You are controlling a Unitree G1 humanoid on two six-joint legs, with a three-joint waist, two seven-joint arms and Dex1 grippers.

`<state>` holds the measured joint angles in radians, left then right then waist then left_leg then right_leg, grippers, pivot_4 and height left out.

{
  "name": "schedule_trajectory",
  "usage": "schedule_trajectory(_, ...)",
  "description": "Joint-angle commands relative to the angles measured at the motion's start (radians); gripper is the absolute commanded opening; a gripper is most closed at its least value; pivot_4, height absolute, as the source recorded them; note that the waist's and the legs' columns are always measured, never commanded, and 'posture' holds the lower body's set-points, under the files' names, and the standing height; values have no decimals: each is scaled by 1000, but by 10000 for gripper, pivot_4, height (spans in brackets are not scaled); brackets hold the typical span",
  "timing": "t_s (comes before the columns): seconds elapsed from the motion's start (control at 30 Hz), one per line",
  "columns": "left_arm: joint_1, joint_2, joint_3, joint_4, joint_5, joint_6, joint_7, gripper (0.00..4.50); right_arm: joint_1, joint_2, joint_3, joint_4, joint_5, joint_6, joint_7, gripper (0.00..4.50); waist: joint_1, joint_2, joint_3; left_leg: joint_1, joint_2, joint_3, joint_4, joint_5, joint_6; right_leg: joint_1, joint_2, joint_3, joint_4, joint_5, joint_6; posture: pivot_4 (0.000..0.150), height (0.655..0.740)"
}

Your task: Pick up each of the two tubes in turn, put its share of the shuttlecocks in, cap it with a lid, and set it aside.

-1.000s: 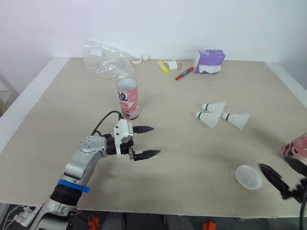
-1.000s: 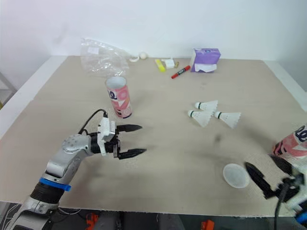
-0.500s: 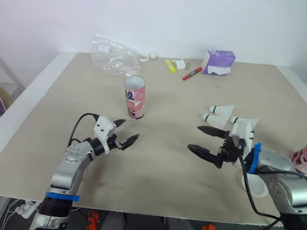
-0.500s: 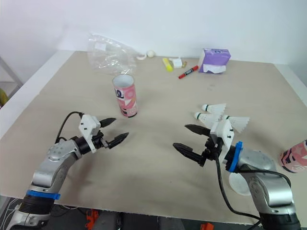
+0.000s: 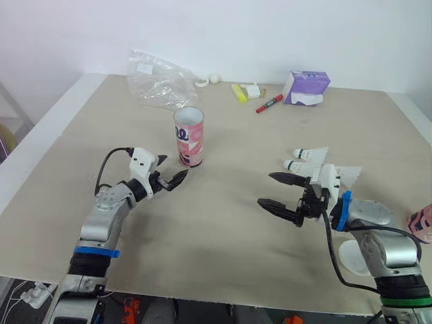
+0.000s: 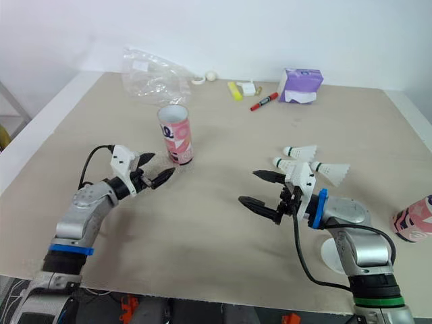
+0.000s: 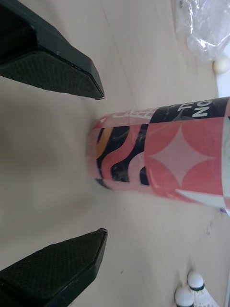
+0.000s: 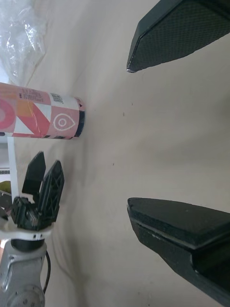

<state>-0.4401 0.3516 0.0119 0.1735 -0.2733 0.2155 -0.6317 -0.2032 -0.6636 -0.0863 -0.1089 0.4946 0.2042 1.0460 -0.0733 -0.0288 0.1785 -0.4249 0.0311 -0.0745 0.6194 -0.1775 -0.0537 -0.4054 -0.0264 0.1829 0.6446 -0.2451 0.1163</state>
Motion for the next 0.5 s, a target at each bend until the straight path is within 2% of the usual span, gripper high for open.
schedule_trajectory(0.03,-47,-11,-7,43,21,-36,-2,45000,4,-5,-28,-7,-3,-20,-2,44614,0,0,0,0,0,0,0,0,0,0,0,0,0,0,0,1500,7400)
schedule_trajectory(0.5,-233,-50,-43,327,131,-163,-2,45000,12,-2,-34,-4,-17,-36,-24,44614,0,0,0,0,0,0,0,0,0,0,0,0,0,0,1,1500,7400)
